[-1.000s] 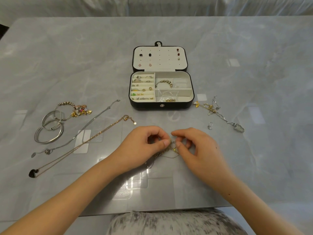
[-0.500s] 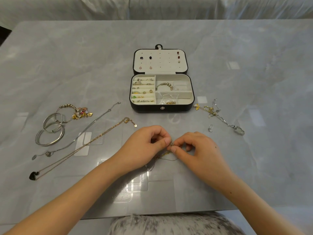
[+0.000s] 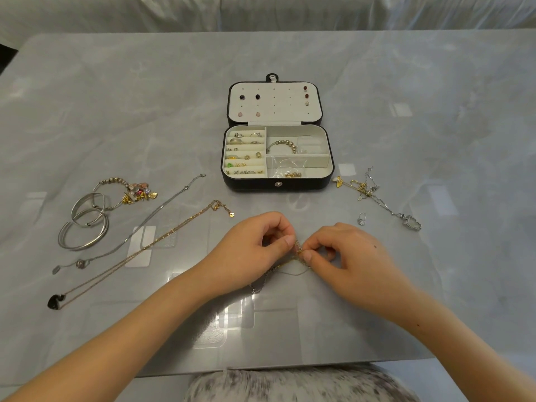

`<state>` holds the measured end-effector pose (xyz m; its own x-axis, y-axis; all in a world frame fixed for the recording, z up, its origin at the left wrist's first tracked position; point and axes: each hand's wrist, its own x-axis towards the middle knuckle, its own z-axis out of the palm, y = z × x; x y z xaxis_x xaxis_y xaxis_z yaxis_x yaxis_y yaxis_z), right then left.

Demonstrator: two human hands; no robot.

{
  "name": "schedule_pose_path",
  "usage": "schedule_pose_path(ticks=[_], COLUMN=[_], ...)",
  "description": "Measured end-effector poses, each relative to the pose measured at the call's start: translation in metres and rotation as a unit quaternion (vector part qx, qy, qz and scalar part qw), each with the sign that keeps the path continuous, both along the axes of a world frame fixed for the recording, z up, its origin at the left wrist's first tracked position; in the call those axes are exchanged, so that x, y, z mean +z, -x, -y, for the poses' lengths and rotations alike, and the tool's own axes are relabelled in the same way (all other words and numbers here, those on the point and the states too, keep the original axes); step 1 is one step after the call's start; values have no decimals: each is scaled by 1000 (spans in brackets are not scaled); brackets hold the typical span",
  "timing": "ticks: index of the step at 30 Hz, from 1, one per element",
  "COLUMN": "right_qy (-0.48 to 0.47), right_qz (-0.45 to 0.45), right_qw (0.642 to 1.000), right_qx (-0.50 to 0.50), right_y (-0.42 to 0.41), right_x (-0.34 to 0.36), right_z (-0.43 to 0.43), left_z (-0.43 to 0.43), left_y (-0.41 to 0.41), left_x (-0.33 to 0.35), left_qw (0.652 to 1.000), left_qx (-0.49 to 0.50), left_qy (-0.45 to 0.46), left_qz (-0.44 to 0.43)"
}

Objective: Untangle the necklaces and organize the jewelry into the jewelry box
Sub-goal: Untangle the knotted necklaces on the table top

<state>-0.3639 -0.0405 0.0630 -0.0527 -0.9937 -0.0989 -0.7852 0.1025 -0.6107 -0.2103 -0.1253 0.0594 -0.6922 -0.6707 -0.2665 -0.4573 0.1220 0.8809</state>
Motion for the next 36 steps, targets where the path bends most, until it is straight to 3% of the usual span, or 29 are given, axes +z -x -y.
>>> schedule_pose_path(ticks=[16, 25, 33, 36], right_qy=[-21, -54, -17, -30], right_qz=[25, 62, -95, -108], right_qw=[999, 996, 994, 993], right_qx=[0, 27, 44, 23], right_y=[7, 20, 18, 17], right_x=[5, 13, 17, 16], right_z=[2, 4, 2, -2], left_z=[-4, -6, -5, -6], left_y=[4, 1, -1, -2], left_x=[-6, -5, -6, -7], left_qw=[1000, 996, 995, 995], left_qx=[2, -19, -33, -37], left_qy=[28, 89, 91, 97], left_qz=[-10, 14, 13, 11])
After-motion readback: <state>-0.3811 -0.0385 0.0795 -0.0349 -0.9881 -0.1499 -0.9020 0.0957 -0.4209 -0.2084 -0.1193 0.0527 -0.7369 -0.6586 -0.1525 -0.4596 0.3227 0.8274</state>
